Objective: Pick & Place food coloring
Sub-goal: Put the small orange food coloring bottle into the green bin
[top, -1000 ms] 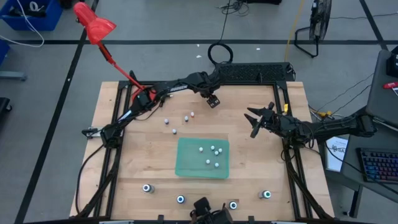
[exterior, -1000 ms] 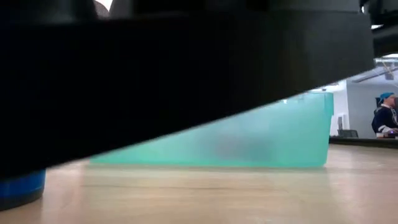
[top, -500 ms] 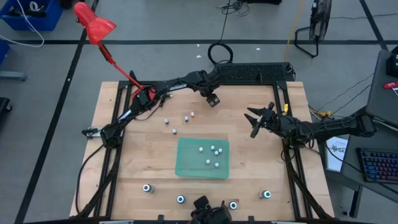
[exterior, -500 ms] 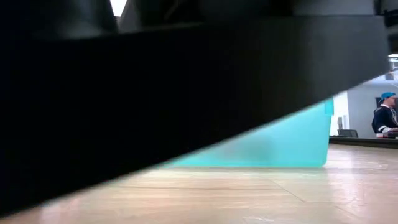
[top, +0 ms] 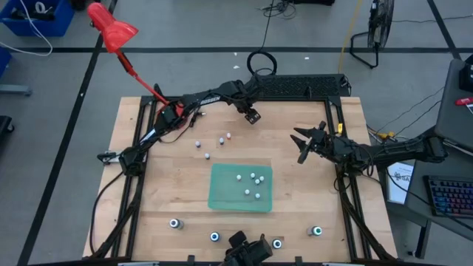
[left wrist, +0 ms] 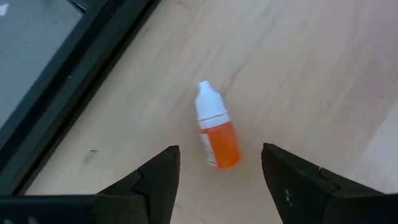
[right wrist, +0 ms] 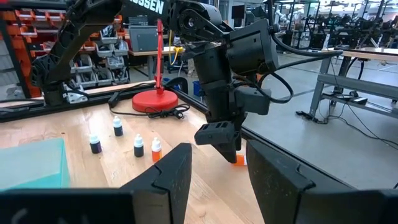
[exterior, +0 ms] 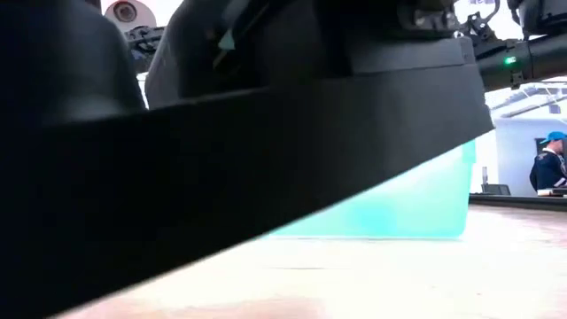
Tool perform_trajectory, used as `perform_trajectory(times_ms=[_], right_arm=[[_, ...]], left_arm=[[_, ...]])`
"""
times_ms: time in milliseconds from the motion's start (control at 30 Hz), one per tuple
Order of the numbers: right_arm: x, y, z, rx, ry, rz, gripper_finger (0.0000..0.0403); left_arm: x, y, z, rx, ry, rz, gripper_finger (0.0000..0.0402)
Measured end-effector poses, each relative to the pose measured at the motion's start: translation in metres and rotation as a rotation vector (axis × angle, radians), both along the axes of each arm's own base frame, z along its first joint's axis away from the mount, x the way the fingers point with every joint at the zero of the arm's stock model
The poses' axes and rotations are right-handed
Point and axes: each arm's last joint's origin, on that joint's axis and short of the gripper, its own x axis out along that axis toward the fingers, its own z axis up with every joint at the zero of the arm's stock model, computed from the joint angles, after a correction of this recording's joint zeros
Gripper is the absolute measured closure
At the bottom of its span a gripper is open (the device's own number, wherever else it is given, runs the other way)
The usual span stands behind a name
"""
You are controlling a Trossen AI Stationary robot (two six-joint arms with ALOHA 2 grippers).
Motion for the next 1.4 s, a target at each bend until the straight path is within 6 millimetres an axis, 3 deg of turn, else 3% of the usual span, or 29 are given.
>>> perform_trajectory(times_ms=[700,1100,1267,1400], right_arm=[[0.0,0.0,0.0,0.001,-0.004,0.009,0.0261],[0.002,0.003,0.002,0.021,-0.034,0.13,0.0261],[0.002,0.003,0.003,0.02,-0.025,0.124,0.0261],[0.011,-0.002,0.031,0.025,0.039,0.09,0.0261]], left_arm=[[0.0,-0.001,0.0,-0.041,-0.021,-0.013,0.0216],[-0.001,-0.008,-0.001,-0.041,0.022,-0.178,0.0252],[-0.003,-0.012,0.022,-0.003,-0.015,-0.245,0.0252],[-0.007,-0.023,0.065,-0.023,-0.142,-0.344,0.0252]])
